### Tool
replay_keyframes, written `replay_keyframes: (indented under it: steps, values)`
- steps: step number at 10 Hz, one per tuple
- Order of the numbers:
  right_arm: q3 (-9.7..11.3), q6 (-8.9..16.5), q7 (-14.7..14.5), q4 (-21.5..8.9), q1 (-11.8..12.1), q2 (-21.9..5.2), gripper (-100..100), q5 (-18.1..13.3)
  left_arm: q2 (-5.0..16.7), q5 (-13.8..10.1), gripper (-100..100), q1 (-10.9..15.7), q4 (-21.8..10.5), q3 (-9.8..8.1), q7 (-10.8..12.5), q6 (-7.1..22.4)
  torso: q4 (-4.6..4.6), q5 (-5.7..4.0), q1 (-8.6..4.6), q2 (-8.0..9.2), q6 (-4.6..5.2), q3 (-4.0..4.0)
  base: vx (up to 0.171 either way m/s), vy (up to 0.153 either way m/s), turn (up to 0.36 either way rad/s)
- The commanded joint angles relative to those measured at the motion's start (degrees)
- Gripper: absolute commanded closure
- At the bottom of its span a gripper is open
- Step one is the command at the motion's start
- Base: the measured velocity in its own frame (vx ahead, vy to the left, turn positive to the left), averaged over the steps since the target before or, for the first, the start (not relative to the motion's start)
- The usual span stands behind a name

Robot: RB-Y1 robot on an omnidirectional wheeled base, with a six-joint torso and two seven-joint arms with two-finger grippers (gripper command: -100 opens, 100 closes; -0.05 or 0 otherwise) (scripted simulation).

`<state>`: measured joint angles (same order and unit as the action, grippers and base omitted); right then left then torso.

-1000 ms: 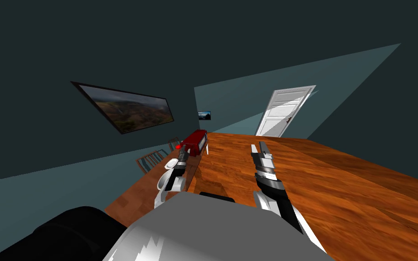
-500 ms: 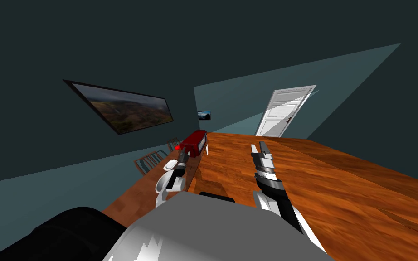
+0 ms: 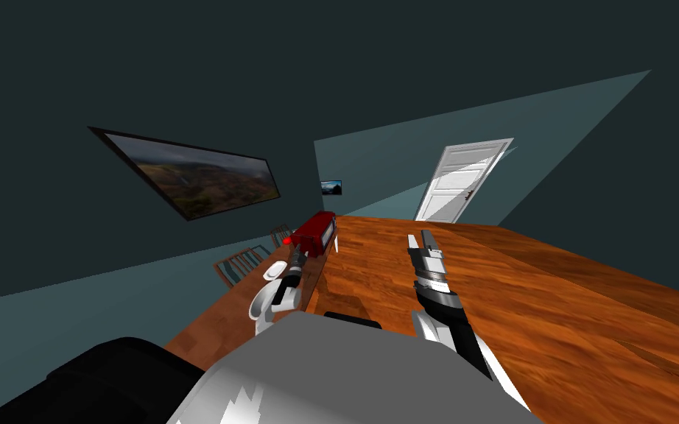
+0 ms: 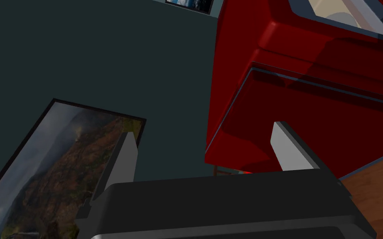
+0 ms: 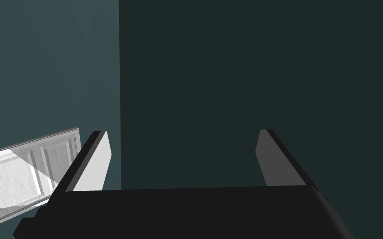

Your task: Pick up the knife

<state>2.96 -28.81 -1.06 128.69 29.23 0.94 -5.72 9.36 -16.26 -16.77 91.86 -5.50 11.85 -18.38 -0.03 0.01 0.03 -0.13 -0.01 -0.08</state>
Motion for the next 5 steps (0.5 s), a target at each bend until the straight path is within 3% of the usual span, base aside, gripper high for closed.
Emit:
replay_keyframes:
  steps: [1,5]
  values:
    - [0.00,0.00,0.00,0.00,0.00,0.00,0,0.00,-0.20,-1.31,-100,1.34,-2.86,-0.77,1.07,1.76,0.00,0.00,0.00,0.00,0.00,0.00,0.039,0.009,-0.009]
    - [0.00,0.00,0.00,0.00,0.00,0.00,0,0.00,-0.50,-3.59,-100,3.35,-8.55,-2.01,2.96,4.53,0.00,0.00,0.00,0.00,0.00,0.00,0.036,0.007,-0.009]
